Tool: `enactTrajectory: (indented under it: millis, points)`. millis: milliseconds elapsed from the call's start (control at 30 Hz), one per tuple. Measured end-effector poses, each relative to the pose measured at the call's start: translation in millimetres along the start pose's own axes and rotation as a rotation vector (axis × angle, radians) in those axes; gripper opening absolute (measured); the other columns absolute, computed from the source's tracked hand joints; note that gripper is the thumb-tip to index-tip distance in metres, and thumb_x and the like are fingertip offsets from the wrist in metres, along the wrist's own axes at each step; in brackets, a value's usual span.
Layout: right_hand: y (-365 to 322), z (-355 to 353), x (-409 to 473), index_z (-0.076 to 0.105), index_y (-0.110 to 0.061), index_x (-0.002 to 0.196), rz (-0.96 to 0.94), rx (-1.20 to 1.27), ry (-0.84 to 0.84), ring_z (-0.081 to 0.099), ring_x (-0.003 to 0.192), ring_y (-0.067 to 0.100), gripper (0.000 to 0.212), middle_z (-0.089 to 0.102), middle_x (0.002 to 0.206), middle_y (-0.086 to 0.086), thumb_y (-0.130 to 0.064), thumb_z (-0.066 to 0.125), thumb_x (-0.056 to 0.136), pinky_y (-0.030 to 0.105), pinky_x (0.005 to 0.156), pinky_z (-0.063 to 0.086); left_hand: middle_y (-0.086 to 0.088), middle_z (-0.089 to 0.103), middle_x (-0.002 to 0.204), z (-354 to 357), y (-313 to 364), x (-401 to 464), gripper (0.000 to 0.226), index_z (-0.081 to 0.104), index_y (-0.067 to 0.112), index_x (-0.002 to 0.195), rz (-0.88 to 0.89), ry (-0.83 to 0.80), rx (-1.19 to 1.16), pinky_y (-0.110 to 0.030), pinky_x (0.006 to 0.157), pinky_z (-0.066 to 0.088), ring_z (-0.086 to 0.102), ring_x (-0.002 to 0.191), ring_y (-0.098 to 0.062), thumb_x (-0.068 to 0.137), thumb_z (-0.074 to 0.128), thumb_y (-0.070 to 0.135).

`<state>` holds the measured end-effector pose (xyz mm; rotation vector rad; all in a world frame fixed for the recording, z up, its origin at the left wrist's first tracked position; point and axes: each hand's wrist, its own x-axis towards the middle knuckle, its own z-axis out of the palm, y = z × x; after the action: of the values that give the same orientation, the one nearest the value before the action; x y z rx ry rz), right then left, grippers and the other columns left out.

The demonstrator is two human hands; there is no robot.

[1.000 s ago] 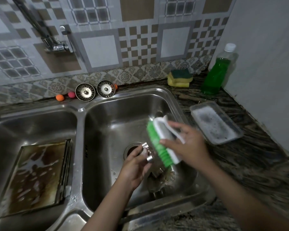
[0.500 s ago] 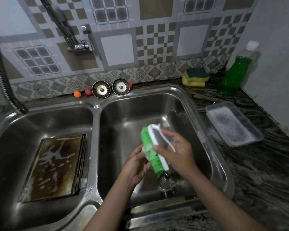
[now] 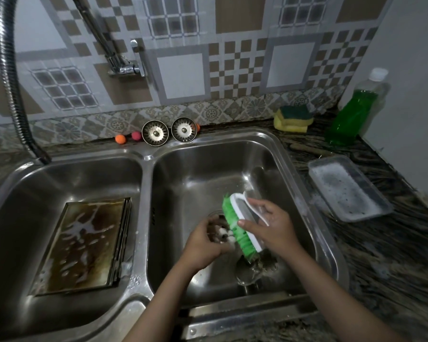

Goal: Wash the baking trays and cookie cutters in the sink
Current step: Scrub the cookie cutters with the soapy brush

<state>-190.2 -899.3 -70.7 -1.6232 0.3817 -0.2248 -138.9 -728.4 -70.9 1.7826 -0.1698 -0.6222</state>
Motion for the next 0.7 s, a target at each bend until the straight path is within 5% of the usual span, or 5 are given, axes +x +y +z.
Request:
enactTrajectory:
  millis: [100, 233, 367, 533, 700]
  points:
    - [13, 5, -8, 0.065, -0.032, 0.106, 0.058, 0.018, 0.014, 0.066, 0.097, 0.007, 0.048, 0.067, 0.111, -0.007, -0.014, 0.085, 0.066, 0.017, 0.069, 0.053, -0.003, 0.059, 0.096, -7, 3, 1, 0.064, 0.048, 0.015, 0.121, 0.004, 0.111, -0.173, -0.011, 0.057, 0.050, 0.059, 0.079, -0.013, 0.068, 0.076, -0.009]
    - [17, 16, -19, 0.067, -0.024, 0.109, 0.135, 0.154, 0.052, 0.071, 0.087, 0.009, 0.046, 0.071, 0.104, -0.001, -0.011, 0.083, 0.068, 0.020, 0.063, 0.054, -0.013, 0.060, 0.099, -3, 2, -3, 0.056, 0.050, 0.002, 0.124, 0.030, 0.145, -0.392, -0.018, 0.061, 0.054, 0.064, 0.076, -0.009, 0.073, 0.067, -0.015]
    - [4, 18, -21, 0.064, -0.018, 0.115, 0.181, 0.348, 0.143, 0.072, 0.083, 0.017, 0.046, 0.073, 0.098, 0.001, -0.007, 0.078, 0.073, 0.030, 0.063, 0.057, -0.012, 0.068, 0.108, 10, -10, -2, 0.047, 0.058, 0.014, 0.117, 0.009, 0.202, -0.608, -0.041, 0.088, 0.052, 0.063, 0.103, -0.026, 0.074, 0.073, 0.002]
    - [0, 26, -30, 0.061, -0.014, 0.116, 0.150, 0.326, 0.089, 0.072, 0.081, 0.012, 0.047, 0.073, 0.096, 0.002, -0.001, 0.076, 0.074, 0.023, 0.062, 0.055, -0.004, 0.067, 0.116, 24, -9, -6, 0.032, 0.055, 0.026, 0.126, -0.084, 0.193, -0.654, -0.031, 0.068, 0.056, 0.066, 0.100, -0.023, 0.095, 0.052, 0.018]
    - [-4, 19, -26, 0.063, -0.018, 0.116, 0.119, 0.354, 0.120, 0.072, 0.085, 0.016, 0.048, 0.073, 0.100, 0.003, -0.006, 0.078, 0.071, 0.028, 0.064, 0.056, -0.007, 0.068, 0.112, 25, -11, -11, 0.027, 0.059, 0.022, 0.120, -0.141, 0.165, -0.698, -0.043, 0.076, 0.057, 0.069, 0.096, -0.026, 0.095, 0.053, 0.014]
